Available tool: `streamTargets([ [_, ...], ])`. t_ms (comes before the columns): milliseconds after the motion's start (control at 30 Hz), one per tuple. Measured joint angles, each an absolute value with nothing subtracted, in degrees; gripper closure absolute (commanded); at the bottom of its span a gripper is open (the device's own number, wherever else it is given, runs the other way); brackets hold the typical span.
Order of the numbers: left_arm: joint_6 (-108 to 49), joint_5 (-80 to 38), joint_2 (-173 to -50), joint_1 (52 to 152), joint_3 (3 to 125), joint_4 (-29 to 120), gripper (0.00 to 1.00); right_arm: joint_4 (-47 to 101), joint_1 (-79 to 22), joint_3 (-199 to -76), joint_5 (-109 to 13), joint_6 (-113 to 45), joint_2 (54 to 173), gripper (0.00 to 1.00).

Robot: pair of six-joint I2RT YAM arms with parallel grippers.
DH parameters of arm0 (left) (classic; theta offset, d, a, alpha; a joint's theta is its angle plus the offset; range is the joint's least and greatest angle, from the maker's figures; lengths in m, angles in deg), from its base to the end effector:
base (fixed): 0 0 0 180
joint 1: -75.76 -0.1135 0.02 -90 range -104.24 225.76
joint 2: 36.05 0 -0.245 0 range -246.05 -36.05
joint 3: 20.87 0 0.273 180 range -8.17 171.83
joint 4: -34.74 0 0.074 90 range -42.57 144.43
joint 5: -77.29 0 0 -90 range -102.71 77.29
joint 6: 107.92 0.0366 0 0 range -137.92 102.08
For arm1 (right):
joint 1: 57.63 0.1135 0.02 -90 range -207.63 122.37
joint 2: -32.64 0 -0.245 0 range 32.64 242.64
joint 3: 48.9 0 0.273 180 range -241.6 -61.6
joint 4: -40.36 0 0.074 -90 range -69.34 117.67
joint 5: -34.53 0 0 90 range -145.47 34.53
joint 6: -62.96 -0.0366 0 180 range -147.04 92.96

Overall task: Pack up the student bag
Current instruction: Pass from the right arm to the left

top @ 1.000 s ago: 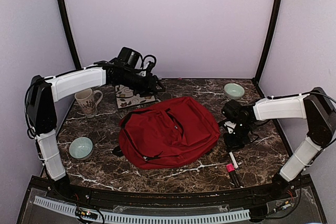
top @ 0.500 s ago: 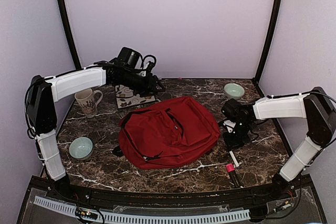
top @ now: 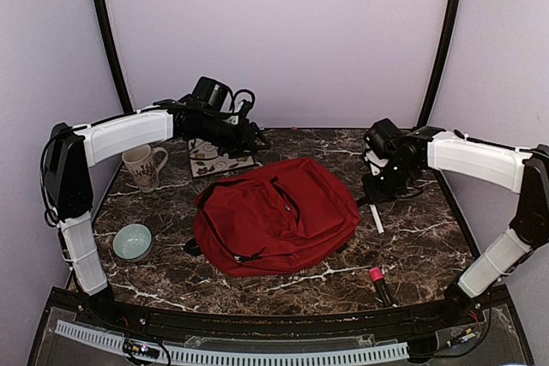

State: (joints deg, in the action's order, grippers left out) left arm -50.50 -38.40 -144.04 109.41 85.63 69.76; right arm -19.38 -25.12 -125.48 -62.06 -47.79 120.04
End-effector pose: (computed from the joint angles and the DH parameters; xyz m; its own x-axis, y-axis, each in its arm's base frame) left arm 0.3696 -0.2651 0.2758 -0.8424 -0.0222 -0.5384 0.3985 0.6469 -0.6501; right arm 0.2669 0.1651 0.2029 -0.9214 -0.1699 -0.3496 -0.1874 0.9821 0.0167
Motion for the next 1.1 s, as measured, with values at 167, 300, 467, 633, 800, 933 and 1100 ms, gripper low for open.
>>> streamTargets([
  [167,-51.5,-38.7,-144.0,109.4,86.6,69.8,0.51,-19.7,-26.3,-132.7,-62.3,-50.1,118.4,1.00],
  [300,-53.1,-39.8,-144.0,109.4,88.8,68.1,0.50,-17.5,-27.0,-135.7,-60.3,-53.2,116.5,1.00],
  [467,-56.0,-41.8,-144.0,109.4,89.0,64.2,0.50,-11.5,-27.0,-135.3,-55.9,-57.7,112.9,1.00],
  [633,-59.9,-43.8,-144.1,110.0,89.0,59.3,0.49,-3.8,-27.3,-133.6,-54.1,-60.5,108.5,1.00],
  [800,-67.2,-46.3,-145.1,111.5,89.0,50.1,0.49,8.4,-28.4,-127.7,-52.5,-67.6,103.0,1.00],
  [933,-72.0,-47.9,-149.4,114.0,91.6,45.6,0.47,16.0,-29.4,-123.1,-52.2,-74.7,101.0,1.00],
  [1100,-76.3,-51.6,-153.7,116.0,93.7,42.6,0.43,20.2,-31.1,-120.5,-52.3,-81.6,100.5,1.00],
])
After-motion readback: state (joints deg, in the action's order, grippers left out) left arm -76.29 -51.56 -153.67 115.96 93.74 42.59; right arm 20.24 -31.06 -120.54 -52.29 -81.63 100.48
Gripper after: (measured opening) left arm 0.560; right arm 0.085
